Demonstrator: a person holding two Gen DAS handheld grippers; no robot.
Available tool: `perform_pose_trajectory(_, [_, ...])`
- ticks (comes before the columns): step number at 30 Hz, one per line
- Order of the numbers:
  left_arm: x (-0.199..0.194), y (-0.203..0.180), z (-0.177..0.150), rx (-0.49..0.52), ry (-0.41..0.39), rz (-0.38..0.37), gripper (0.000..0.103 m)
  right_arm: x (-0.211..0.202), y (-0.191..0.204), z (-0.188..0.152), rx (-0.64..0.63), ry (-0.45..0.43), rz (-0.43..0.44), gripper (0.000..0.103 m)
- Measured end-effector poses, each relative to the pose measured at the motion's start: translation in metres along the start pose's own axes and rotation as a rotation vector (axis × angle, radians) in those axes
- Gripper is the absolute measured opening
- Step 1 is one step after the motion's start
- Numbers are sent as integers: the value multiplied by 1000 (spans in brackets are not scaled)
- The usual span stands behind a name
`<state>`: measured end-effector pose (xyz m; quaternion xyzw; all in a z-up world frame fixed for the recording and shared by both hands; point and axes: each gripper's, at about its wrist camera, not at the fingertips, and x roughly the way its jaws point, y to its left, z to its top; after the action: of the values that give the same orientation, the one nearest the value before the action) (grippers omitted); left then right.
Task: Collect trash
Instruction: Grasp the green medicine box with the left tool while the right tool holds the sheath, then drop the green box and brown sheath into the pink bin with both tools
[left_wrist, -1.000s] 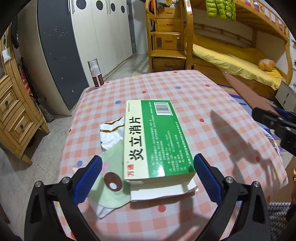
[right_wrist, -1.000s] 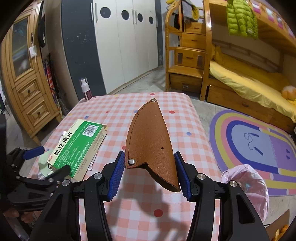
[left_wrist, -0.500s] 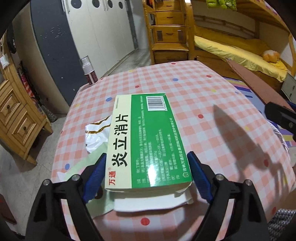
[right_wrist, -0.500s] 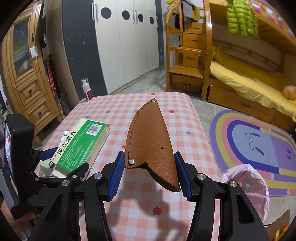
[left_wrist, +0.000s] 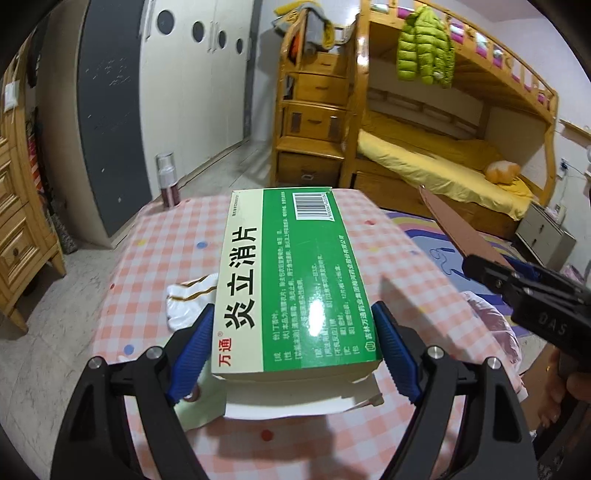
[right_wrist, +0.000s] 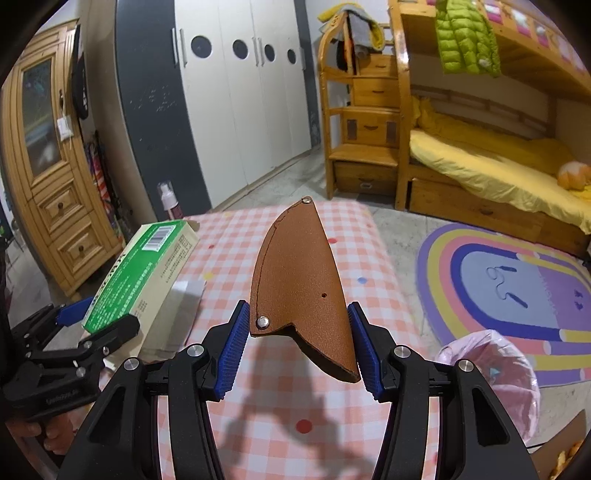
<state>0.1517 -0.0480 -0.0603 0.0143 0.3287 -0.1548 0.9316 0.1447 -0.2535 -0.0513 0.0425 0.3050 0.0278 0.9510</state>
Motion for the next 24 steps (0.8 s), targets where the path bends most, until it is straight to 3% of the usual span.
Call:
perform_pose_trajectory(12, [16, -80, 10, 145, 0, -111, 80, -53, -71, -20, 86, -28, -149, 54])
perform_pose_trajectory(24, [45, -193, -4, 278, 59, -343, 81, -87, -146, -66, 173, -6, -332, 54])
